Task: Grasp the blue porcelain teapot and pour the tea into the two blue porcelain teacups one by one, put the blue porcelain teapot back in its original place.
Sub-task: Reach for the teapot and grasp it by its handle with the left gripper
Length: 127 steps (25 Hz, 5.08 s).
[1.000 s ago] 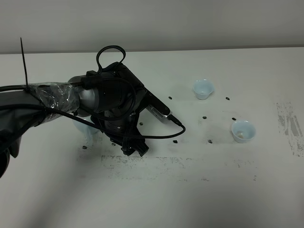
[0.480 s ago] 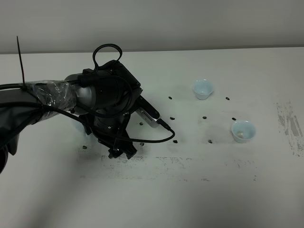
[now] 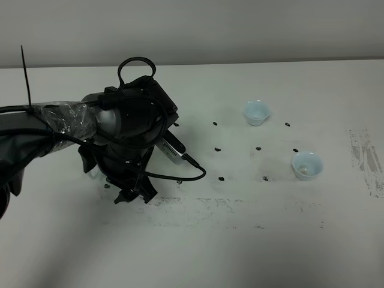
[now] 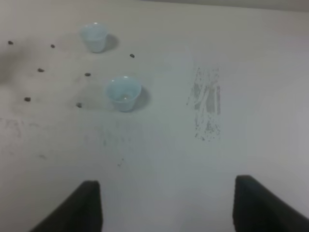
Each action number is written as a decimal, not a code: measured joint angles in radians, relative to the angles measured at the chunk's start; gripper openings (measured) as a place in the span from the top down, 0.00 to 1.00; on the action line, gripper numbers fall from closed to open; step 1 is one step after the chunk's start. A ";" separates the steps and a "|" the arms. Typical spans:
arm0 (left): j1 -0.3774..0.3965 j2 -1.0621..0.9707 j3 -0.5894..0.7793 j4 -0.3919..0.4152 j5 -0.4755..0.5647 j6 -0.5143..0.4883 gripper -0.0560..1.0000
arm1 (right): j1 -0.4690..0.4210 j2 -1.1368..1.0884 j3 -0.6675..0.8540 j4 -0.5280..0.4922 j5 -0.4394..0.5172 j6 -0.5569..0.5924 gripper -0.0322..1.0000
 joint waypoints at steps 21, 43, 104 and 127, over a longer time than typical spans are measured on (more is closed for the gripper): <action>-0.036 -0.049 0.000 -0.184 -0.006 0.132 0.30 | 0.000 0.000 0.000 0.000 0.000 0.000 0.39; 0.052 -0.072 0.171 -0.163 -0.245 0.128 0.30 | 0.000 0.000 0.000 0.000 0.000 0.000 0.40; 0.022 -0.184 0.172 -0.007 -0.109 -0.068 0.34 | 0.000 0.000 0.000 0.000 0.000 0.000 0.40; 0.248 -0.245 0.172 -0.245 -0.200 0.194 0.36 | 0.000 0.000 0.000 0.000 0.000 0.000 0.40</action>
